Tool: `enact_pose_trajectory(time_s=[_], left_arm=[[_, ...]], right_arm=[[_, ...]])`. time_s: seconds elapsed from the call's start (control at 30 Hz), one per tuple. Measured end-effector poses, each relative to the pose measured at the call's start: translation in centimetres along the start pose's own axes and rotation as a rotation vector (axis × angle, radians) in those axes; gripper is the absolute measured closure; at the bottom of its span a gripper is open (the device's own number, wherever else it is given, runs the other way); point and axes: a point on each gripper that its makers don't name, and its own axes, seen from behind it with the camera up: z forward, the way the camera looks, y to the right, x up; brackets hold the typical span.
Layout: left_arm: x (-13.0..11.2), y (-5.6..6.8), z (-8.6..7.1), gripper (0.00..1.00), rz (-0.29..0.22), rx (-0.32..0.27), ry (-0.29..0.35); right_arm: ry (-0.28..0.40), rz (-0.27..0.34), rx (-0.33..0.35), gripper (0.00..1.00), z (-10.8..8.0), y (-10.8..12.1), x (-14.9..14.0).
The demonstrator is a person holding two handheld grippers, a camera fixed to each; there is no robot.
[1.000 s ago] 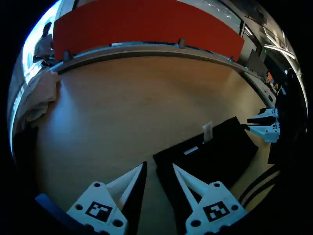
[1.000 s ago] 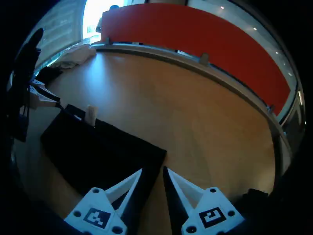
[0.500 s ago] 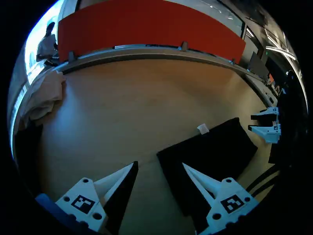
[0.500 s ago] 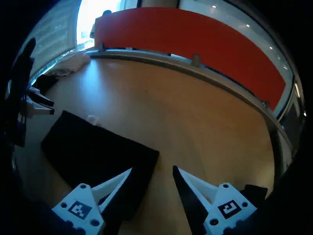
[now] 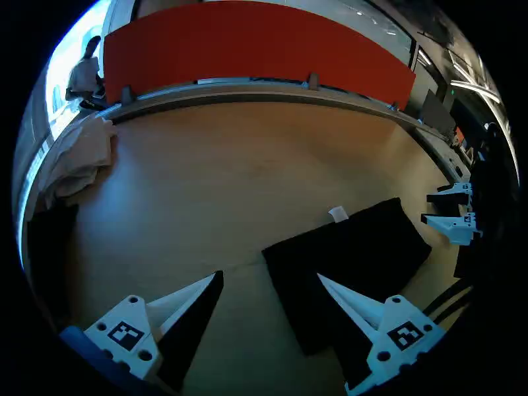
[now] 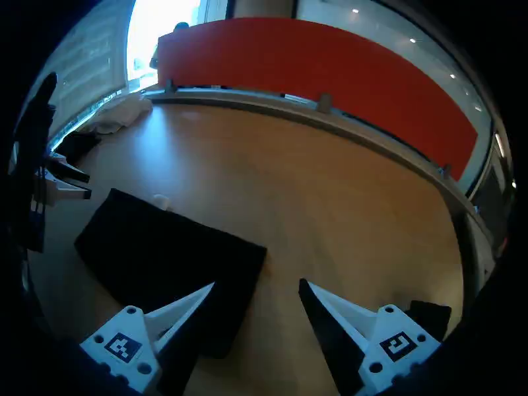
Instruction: Fold towel
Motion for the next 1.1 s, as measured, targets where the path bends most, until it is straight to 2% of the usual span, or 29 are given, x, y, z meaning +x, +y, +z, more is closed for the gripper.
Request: enact_pose_trajectory(time_s=[0.67, 1.1], left_arm=[[-1.4, 0.7, -2.1, 0.06, -0.014, 0.022, 0.007], [-4.9, 1.4, -4.2, 0.06, -0.031, 0.048, -0.017]], right_arm=[[-0.010, -0.005, 0.019, 0.11, -1.4, -0.1, -1.8], [-0.035, -0.025, 0.057, 0.11, -3.0, -1.9, -4.7]])
